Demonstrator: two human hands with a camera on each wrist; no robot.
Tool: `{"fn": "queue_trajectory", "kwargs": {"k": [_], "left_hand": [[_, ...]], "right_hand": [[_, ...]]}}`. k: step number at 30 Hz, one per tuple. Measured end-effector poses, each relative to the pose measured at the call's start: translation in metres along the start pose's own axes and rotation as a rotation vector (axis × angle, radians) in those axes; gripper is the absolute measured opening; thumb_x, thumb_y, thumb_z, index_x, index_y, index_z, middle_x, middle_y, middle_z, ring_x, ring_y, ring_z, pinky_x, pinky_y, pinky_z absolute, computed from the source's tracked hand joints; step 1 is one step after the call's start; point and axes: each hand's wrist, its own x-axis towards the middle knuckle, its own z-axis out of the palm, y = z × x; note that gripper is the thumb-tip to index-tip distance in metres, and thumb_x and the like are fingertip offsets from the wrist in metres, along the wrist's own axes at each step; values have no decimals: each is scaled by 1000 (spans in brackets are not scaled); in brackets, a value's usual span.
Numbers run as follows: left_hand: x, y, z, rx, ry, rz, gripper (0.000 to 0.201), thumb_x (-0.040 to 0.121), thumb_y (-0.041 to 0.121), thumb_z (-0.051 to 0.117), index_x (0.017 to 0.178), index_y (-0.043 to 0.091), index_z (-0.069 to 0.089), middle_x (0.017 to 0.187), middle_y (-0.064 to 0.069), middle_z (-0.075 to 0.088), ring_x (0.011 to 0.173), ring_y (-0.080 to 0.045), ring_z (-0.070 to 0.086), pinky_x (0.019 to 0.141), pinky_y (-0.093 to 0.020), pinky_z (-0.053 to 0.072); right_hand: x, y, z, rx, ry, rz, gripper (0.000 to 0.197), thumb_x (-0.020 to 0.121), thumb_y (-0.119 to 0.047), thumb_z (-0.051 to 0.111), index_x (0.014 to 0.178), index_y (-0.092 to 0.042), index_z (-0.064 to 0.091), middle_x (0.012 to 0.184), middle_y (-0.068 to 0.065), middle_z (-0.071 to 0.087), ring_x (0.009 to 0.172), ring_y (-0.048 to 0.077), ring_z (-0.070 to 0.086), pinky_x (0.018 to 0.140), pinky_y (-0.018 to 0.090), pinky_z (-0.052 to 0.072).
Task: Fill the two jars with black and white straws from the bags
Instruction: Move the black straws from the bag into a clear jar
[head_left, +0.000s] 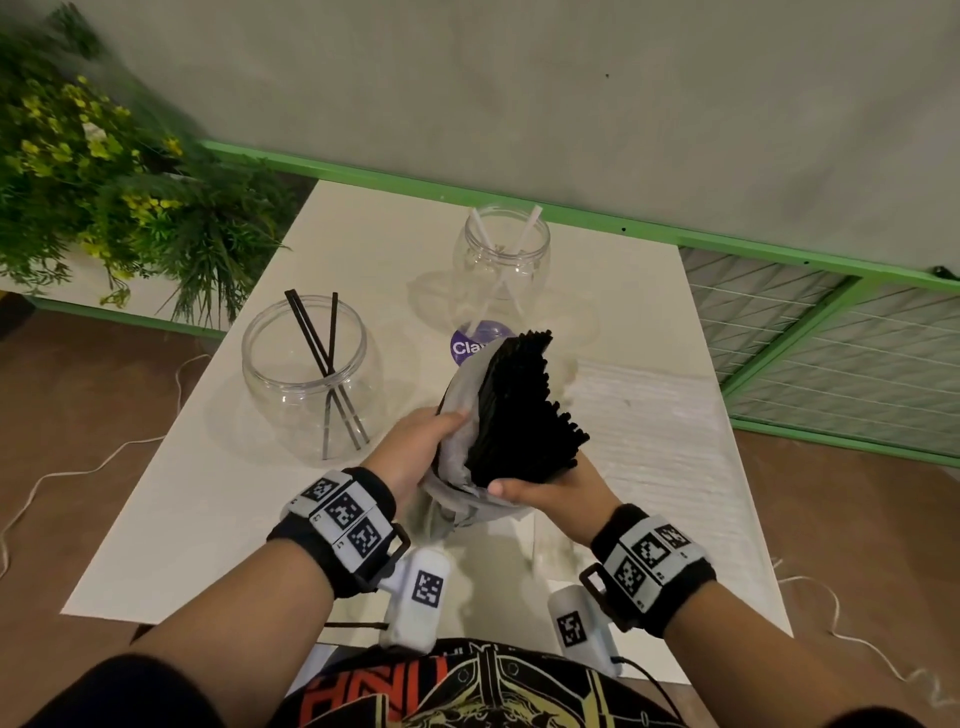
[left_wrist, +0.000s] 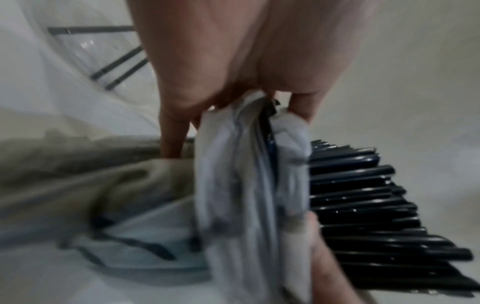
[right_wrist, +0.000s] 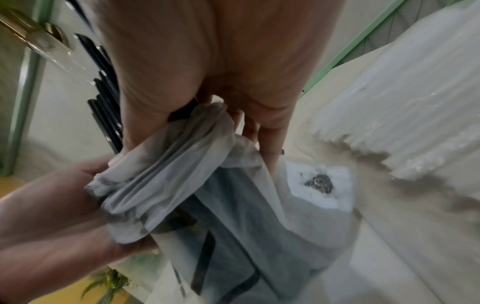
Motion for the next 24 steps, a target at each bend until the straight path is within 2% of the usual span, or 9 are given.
{"fn": "queue_trajectory", "kwargs": {"k": [3, 5, 8, 11, 14, 16, 18, 20, 24], "left_hand": [[2, 6, 2, -73, -14, 14, 34, 87, 27, 58, 103, -1, 65, 105, -22, 67, 103, -33, 63, 95, -44, 45], [3, 11, 1, -140, -20, 41, 33, 89, 25, 53, 106, 0, 67, 101, -18, 70, 100, -30, 65, 95, -43, 45], [8, 13, -2, -218, -3, 29, 24, 95, 22, 46, 93, 8, 66, 81, -8, 71, 82, -21, 66, 81, -35, 49], [14, 5, -6, -177, 16, -3, 17, 97, 18, 43, 95, 11, 58, 89, -11, 66, 85, -22, 63, 77, -36, 48], [18, 3, -7, -119, -35, -62, 26, 99, 27, 42, 107, 13, 62, 102, -11, 69, 93, -23, 65, 84, -36, 49], [19, 4, -7, -54, -103, -99, 40, 97, 43, 45, 114, 14, 66, 108, -9, 71, 102, -21, 67, 87, -34, 48], [20, 5, -7, 7, -137, -112, 45, 94, 48, 47, 116, 14, 67, 110, -9, 71, 106, -20, 66, 92, -34, 48], [23, 5, -8, 62, -111, -105, 46, 92, 48, 51, 116, 12, 67, 108, -10, 72, 105, -22, 66, 98, -38, 48], [31, 4, -6, 144, -49, -64, 56, 78, 53, 58, 114, 11, 66, 106, -10, 72, 104, -25, 67, 102, -45, 45]], "right_hand": [[1, 0, 2, -77, 70, -109, 94, 65, -11, 87, 142, -21, 35, 137, 2, 52, 129, 12, 48, 106, 30, 41], [1, 0, 2, -156, 140, -186, 103, 63, -25, 89, 146, -27, 28, 143, -2, 44, 134, 12, 41, 111, 35, 37], [0, 1, 2, -210, 157, -219, 99, 64, -34, 88, 144, -24, 31, 139, -1, 48, 131, 12, 44, 108, 40, 40], [-2, 4, 1, -189, 120, -196, 89, 64, -24, 89, 138, -26, 38, 130, -6, 55, 124, 9, 50, 104, 32, 44], [-4, 7, -3, -212, 113, -172, 86, 62, -28, 89, 133, -26, 41, 125, -9, 56, 120, 6, 52, 100, 29, 45], [-5, 8, -3, -230, 105, -171, 92, 61, -35, 89, 137, -25, 38, 129, -8, 54, 123, 7, 50, 102, 30, 44], [-7, 8, -3, -225, 119, -177, 101, 60, -41, 87, 142, -22, 33, 136, -4, 49, 128, 9, 46, 106, 32, 42], [-8, 6, -3, -216, 121, -201, 101, 60, -38, 87, 143, -19, 33, 137, -1, 48, 128, 10, 46, 106, 29, 42], [-7, 7, -5, -248, 122, -210, 100, 62, -39, 86, 144, -19, 32, 140, -2, 46, 131, 13, 44, 107, 37, 41]]}}
